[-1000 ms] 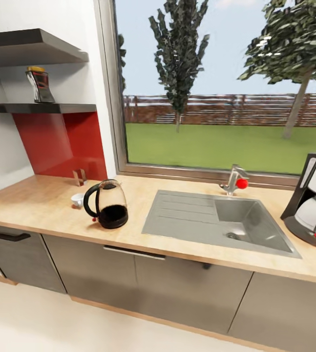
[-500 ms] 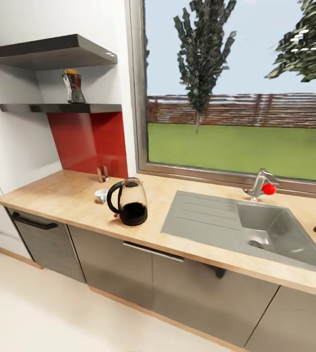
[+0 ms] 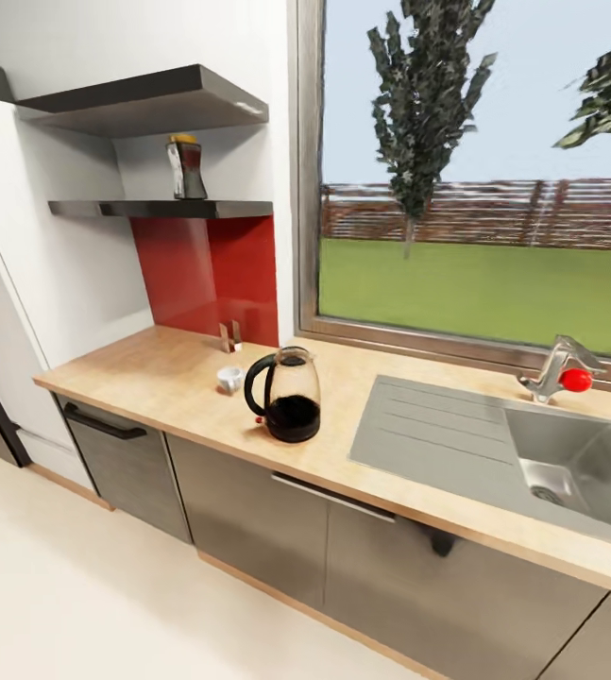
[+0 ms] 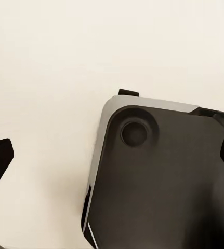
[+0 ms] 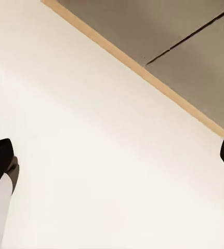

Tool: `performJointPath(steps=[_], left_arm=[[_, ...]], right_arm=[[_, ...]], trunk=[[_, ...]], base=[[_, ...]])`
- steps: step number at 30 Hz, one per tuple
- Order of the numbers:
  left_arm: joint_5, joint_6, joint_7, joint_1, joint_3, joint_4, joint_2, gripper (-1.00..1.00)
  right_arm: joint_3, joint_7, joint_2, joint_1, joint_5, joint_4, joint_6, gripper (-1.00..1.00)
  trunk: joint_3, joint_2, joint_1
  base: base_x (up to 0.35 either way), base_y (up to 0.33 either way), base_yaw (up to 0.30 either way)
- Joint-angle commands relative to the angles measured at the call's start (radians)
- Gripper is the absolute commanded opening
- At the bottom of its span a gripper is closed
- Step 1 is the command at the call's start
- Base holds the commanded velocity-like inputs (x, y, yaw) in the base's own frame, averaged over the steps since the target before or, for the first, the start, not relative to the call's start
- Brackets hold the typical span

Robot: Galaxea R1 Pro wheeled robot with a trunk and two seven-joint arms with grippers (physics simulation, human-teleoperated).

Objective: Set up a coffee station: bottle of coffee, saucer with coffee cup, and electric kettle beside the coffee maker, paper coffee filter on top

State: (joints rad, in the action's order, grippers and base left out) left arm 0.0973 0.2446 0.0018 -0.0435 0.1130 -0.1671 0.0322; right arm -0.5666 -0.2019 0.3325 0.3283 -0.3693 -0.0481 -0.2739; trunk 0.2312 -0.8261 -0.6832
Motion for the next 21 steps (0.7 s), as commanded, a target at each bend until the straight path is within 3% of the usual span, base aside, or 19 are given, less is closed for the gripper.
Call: performJointPath(steps=[1,11,14,21], left_arm=[[0.010,0.001,0.000,-0.001,-0.003,-0.002,0.000,1.00],[0.010,0.001,0.000,-0.001,-0.003,-0.002,0.001,1.00],[0.010,0.001,0.000,-0.001,-0.003,-0.002,0.001,1.00],[0.010,0.001,0.000,-0.001,-0.003,-0.002,0.001,1.00]], right_arm=[[-0.006,-0.010,0.000,0.002,-0.011,-0.005,-0.006,1.00],[-0.008,-0.012,-0.007,0.002,-0.011,-0.005,-0.005,1.00],[-0.008,-0.011,-0.037,0.000,-0.010,-0.006,-0.003,1.00],[-0.009,-0.009,-0.084,-0.066,-0.010,-0.006,-0.002,1.00]], trunk=[[0.001,-0.001,-0.001],[0.001,-0.001,-0.001],[0.001,-0.001,-0.001],[0.001,-0.001,-0.001]], base=[[0.220,0.234,0.010],[0.211,0.214,0.058],[0.045,0.044,0.235],[0.010,0.009,0.263]])
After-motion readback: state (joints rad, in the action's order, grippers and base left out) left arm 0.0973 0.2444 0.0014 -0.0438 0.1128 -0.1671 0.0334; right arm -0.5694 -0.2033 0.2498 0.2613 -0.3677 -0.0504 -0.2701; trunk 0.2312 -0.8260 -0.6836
